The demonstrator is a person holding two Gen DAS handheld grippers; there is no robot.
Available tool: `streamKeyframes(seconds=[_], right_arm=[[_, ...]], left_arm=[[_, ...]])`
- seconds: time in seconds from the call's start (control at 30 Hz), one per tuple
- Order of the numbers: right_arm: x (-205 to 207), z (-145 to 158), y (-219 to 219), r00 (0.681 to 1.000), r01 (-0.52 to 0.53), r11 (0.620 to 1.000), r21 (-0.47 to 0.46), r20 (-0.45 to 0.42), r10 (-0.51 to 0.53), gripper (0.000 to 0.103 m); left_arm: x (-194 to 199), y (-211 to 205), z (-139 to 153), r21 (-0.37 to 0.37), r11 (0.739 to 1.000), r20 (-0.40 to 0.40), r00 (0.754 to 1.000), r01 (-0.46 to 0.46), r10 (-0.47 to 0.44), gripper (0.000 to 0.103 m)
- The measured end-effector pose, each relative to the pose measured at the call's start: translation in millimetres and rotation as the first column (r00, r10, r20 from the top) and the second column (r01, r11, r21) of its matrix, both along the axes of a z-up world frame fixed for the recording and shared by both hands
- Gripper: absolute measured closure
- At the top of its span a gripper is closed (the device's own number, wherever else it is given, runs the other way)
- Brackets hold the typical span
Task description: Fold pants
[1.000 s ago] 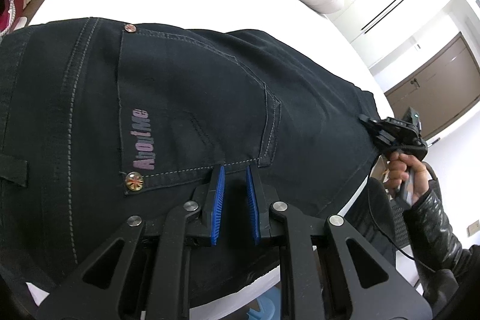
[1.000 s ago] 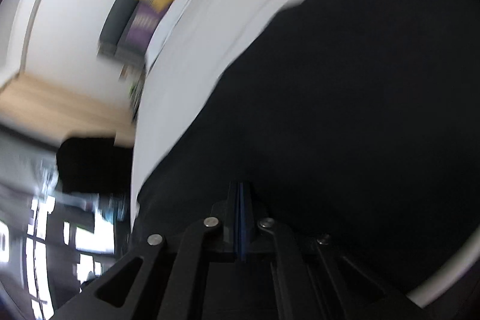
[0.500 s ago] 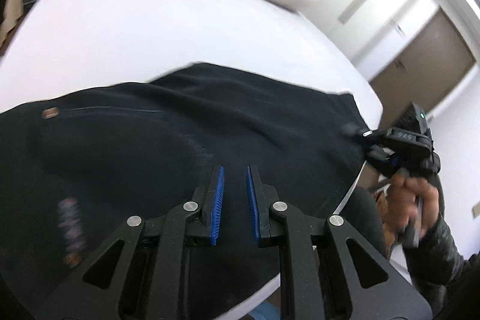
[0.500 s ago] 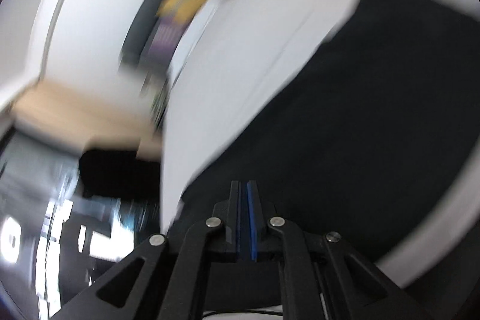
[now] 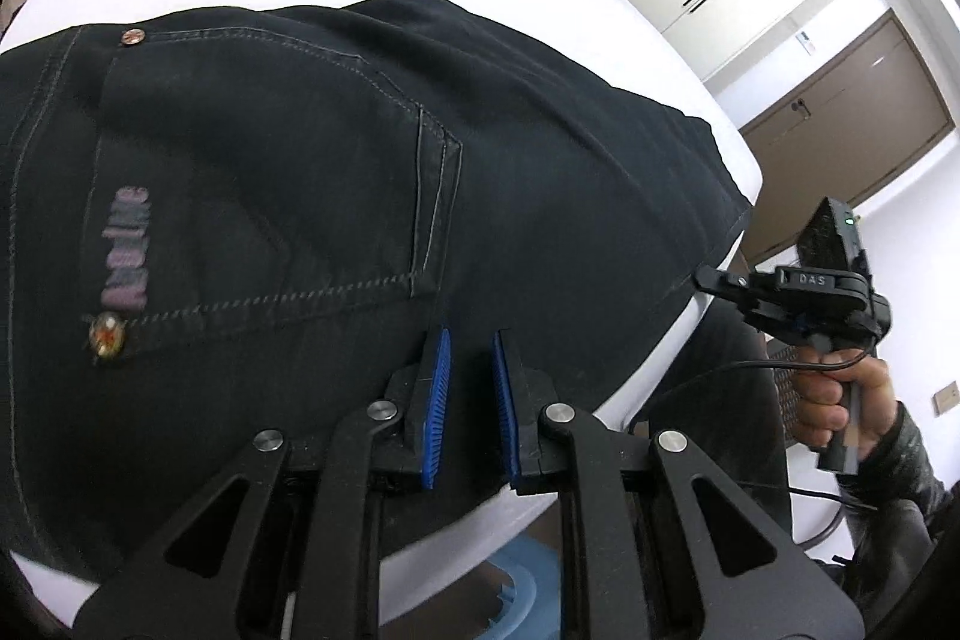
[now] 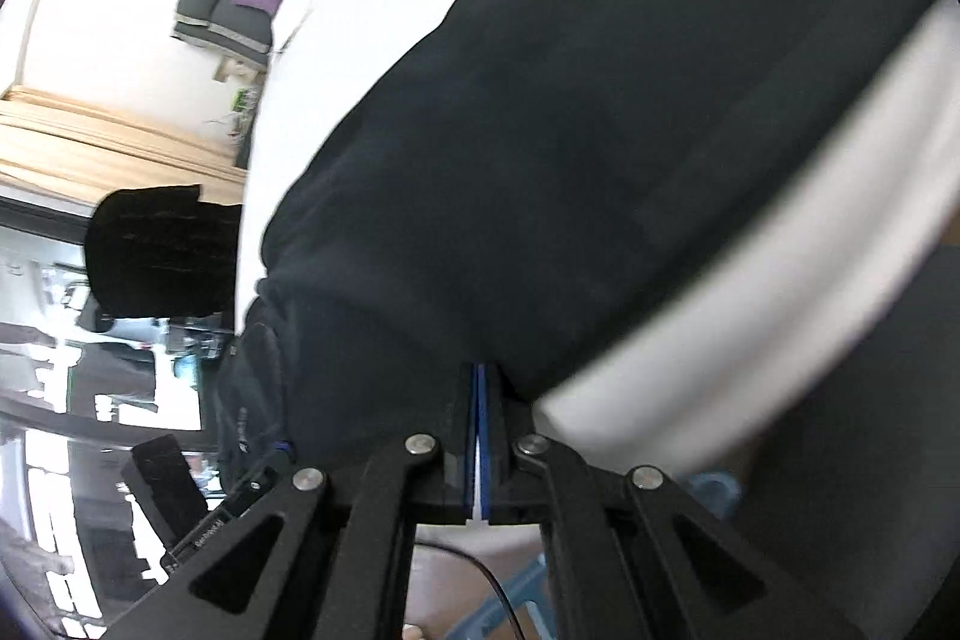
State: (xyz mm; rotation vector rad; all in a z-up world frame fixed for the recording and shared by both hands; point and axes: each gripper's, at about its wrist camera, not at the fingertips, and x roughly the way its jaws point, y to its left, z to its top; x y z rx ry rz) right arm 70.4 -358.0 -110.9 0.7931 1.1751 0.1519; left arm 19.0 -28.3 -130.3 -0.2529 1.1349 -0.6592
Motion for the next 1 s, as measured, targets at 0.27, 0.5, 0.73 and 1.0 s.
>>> streamKeyframes(seconds=[0.27, 0.5, 0.73, 1.0], right_arm=[[30.6, 54.2, 26.3, 0.975, -0.089, 0.979, 0.181, 0.216, 0.049, 0.085], [73.3, -14.9, 75.3, 0.965, -0.258, 0.924, 0.280, 0.110, 0.236, 0.075], [41.8, -28.1, -19.4, 0.993, 0.050, 0.977, 0.206, 0.097, -0.071, 0.103], [88.5, 25.8, 11.3, 0.986, -0.067, 0.987, 0.146, 0.160, 0.044, 0.094]], left_arm=[[29.4, -2.9, 49.0, -0.042, 0.998, 0.115, 0.992, -0.046, 0.050, 0.088], [67.3, -7.9, 17.2, -0.020, 0.994, 0.032, 0.994, -0.107, 0.108, 0.088], [18.2, 44.3, 4.2, -0.096, 0.983, 0.021, 0.987, -0.154, 0.157, 0.088], [49.2, 52.1, 62.9, -0.141, 0.970, 0.140, 0.966, -0.197, 0.217, 0.088]])
